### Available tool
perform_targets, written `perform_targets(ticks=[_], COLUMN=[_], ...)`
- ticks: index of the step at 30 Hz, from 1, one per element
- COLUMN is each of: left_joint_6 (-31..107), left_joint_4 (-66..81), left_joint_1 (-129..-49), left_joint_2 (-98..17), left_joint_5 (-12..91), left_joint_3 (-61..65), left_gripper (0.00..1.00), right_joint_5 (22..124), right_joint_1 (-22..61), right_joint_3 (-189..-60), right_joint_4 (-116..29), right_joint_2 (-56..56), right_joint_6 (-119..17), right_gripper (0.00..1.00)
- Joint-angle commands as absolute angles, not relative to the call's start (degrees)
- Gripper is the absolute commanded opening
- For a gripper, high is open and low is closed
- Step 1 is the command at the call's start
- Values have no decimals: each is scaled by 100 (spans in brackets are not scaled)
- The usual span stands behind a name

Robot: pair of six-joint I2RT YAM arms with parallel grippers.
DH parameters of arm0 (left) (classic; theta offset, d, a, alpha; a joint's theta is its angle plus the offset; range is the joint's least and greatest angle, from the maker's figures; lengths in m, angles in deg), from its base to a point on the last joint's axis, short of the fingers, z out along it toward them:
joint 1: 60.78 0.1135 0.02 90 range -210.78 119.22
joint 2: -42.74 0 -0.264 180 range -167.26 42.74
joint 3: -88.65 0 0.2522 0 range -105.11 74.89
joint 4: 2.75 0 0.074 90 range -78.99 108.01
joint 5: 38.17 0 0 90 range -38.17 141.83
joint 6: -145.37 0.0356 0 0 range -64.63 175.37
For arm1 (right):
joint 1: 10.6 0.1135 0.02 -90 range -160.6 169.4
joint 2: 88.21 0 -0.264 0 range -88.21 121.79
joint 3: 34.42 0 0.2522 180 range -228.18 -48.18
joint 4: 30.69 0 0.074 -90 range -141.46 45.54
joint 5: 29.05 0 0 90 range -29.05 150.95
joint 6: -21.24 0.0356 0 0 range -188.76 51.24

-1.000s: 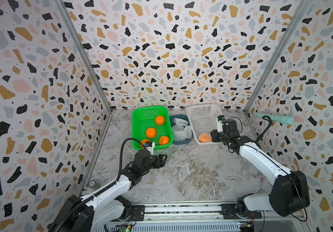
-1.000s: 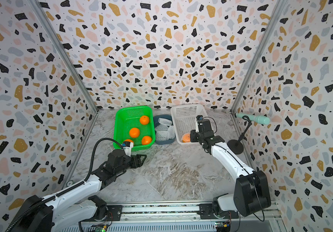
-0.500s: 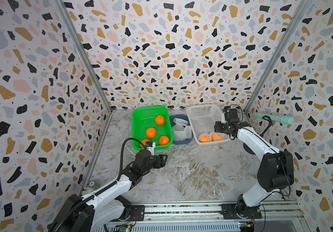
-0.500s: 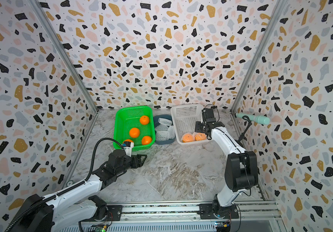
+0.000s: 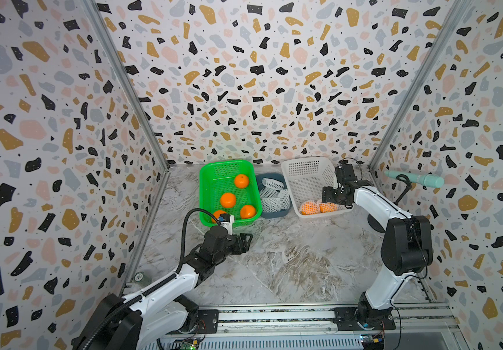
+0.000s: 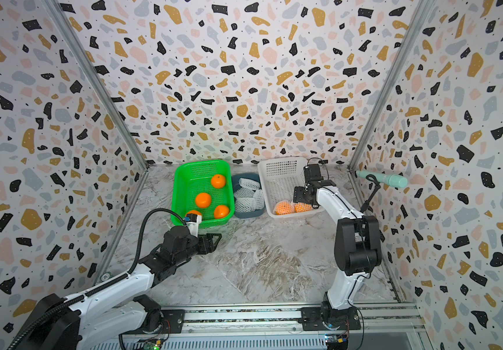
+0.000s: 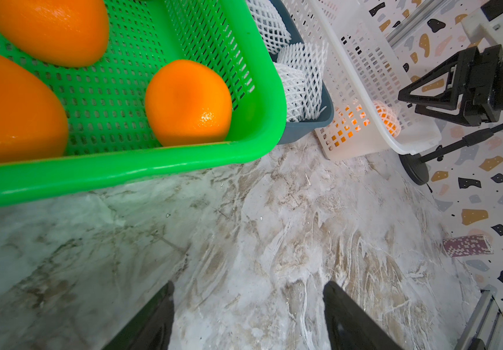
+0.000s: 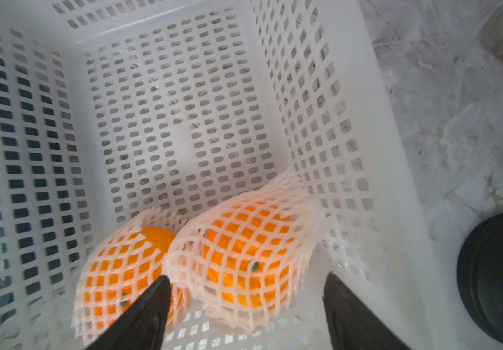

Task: Remove foam nets from oranges
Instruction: Pick up the orange from the basket.

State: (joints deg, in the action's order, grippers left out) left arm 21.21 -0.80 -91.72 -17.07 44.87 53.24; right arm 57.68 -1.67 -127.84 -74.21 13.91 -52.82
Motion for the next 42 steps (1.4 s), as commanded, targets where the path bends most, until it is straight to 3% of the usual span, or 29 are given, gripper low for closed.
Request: perform_targets(ticks=[1, 13, 31, 42], left_joint_6=[2164, 2179, 2201, 2224], left_joint_4=[-205, -191, -200, -204], left_joint_1=[-9199, -9199, -9199, -9201], left_joint_2=[-1695, -1698, -1773, -1816], left_joint_5=[4524, 4533, 4509, 4498], left_joint_3=[5371, 5380, 5353, 5309], left_gripper=[78, 78, 78, 78], right_joint_5=[5715, 5797, 5821, 6096], right_joint_1=[-216, -252, -247, -252], right_joint_3=[-13051, -13396, -13902, -14038], right_joint_4=[-7712, -8021, -8566, -8628], right_joint_2=[1499, 2038, 2639, 2817], right_joint_6=[-5299, -5392, -5594, -5756], right_gripper=[83, 89, 90, 78])
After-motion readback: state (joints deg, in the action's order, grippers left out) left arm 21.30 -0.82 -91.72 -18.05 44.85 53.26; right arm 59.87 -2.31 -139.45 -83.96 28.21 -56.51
